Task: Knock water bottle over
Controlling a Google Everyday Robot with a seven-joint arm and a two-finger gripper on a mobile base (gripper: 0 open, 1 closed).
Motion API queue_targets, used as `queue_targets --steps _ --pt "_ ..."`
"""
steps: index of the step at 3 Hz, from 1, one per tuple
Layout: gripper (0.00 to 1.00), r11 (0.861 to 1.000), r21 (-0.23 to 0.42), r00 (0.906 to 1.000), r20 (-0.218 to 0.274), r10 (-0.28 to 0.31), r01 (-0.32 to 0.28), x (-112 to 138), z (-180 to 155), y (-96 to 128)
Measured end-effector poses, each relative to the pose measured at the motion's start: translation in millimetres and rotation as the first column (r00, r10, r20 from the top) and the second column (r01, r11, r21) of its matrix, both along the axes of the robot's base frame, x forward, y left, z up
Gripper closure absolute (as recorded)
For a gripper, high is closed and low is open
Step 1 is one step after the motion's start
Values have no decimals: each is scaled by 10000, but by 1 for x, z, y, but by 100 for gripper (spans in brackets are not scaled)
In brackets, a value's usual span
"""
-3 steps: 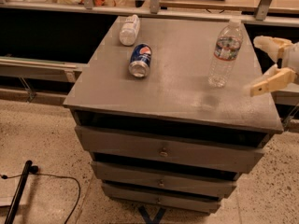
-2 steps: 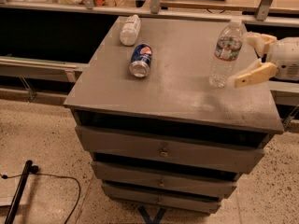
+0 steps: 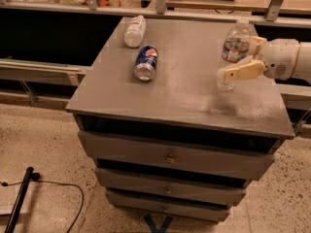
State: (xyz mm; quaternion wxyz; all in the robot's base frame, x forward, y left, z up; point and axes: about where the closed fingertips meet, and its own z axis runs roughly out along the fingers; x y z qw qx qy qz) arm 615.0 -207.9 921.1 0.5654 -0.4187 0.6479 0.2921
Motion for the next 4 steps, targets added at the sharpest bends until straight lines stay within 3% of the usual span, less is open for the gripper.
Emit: queue_targets --steps 1,2,3,4 --pt "28 9993 297 9997 11 247 -247 6 -2 7" --pt "51 9981 415 9990 23 453 -453 7 -2 13" --pt "74 9976 270 9975 331 622 -631 9 15 18" --pt "97 9948 -644 9947 603 831 -792 10 38 24"
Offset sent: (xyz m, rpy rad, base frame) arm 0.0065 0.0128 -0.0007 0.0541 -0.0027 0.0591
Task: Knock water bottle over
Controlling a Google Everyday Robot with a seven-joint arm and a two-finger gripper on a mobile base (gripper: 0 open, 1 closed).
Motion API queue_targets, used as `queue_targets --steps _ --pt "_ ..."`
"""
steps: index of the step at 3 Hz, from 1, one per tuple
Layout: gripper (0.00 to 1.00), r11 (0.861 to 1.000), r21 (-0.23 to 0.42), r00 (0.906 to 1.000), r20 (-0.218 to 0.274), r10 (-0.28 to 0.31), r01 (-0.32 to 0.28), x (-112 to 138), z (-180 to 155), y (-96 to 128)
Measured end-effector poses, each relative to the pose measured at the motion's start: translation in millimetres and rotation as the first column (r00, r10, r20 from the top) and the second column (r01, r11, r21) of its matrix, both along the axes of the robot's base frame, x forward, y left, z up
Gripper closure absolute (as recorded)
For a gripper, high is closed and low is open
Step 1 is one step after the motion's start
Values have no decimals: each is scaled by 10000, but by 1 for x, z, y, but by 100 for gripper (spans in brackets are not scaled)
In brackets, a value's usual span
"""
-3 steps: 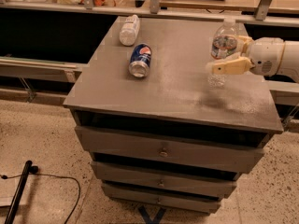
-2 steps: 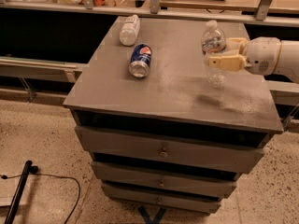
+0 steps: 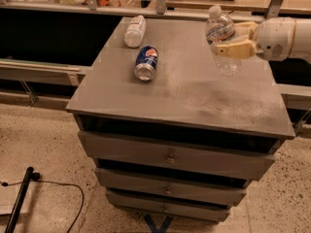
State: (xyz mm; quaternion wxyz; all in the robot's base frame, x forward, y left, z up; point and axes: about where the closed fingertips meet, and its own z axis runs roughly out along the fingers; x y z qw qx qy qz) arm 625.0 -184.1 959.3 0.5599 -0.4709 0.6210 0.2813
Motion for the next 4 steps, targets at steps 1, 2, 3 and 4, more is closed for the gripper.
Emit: queue_targets --steps 1,2,3,4 --pt "100 9816 -1856 9983 282 514 -453 -6 11 16" --pt "100 9066 -4156 9940 437 1004 -733 -11 -1 28" --pt "100 8072 -5859 9867 767 1436 -719 -19 -22 35" --pt "100 7452 -6645 9662 1519 2083 -562 -26 -34 45"
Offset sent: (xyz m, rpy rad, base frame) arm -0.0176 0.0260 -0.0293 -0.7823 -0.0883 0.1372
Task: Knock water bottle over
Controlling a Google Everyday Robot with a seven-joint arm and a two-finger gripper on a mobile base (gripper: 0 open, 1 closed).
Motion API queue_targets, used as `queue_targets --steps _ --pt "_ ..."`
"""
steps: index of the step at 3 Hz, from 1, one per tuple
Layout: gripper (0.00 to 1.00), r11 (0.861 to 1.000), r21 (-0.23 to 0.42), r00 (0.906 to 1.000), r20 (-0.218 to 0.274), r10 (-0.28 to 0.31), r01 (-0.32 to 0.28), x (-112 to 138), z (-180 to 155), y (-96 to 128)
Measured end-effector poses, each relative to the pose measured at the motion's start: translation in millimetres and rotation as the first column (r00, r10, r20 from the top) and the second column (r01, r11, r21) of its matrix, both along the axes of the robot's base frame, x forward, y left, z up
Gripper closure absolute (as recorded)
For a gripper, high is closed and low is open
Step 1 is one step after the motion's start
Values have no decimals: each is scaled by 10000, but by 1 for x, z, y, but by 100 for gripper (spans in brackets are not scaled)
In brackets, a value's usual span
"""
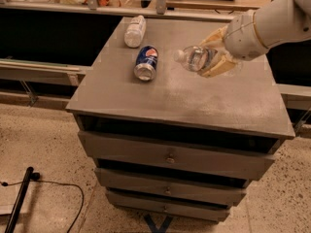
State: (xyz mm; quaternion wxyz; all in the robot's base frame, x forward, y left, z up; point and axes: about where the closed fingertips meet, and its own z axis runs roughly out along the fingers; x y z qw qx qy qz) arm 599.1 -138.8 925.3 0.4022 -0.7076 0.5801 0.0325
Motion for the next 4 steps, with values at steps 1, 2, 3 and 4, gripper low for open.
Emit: queue_targets --steps 1,2,3,4 --pt "100 9925 -858 9839 1486 997 -876 -4 -16 18" --pt "100 9850 -1348 9678 2128 1347 -1074 -3 -25 25" --pt "100 9741 -1592 9604 2027 1913 -1604 1 -36 31" --pt "81 9630 -1811 9556 1813 2323 -1997 -3 -50 36"
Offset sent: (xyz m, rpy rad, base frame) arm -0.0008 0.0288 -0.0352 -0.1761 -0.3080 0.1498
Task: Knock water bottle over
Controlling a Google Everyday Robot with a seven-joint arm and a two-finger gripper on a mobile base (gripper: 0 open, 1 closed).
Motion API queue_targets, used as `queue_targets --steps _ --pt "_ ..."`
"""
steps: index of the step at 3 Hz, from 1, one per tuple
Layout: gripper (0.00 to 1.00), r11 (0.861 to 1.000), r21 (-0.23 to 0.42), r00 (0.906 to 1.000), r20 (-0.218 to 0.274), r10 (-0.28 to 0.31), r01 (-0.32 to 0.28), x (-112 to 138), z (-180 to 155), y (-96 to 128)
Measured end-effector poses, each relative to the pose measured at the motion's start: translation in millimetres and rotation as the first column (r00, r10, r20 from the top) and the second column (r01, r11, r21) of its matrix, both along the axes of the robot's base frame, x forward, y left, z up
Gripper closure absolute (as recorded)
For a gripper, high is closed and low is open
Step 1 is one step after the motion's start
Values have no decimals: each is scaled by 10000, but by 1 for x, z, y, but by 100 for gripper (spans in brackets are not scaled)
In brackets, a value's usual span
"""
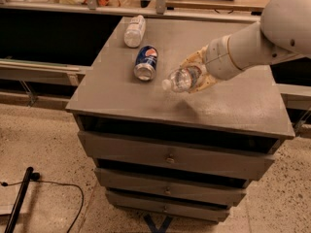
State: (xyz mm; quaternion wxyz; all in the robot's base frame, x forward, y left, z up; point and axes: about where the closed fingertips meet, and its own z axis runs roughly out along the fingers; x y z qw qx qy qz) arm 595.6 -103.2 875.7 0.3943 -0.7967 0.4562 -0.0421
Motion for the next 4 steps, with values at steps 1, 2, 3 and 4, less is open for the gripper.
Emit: queue_targets --steps 1,2,3,4 --pt "57 10000 -57 10000 -91 19 -20 -4 -7 2" --pt "35 10000 42 9997 -251 -63 64 -7 -11 4" --pt "11 9998 119 9990 -427 -163 168 -8 -11 7" --pt "0 9998 88 9978 -636 -163 169 -10 -12 8"
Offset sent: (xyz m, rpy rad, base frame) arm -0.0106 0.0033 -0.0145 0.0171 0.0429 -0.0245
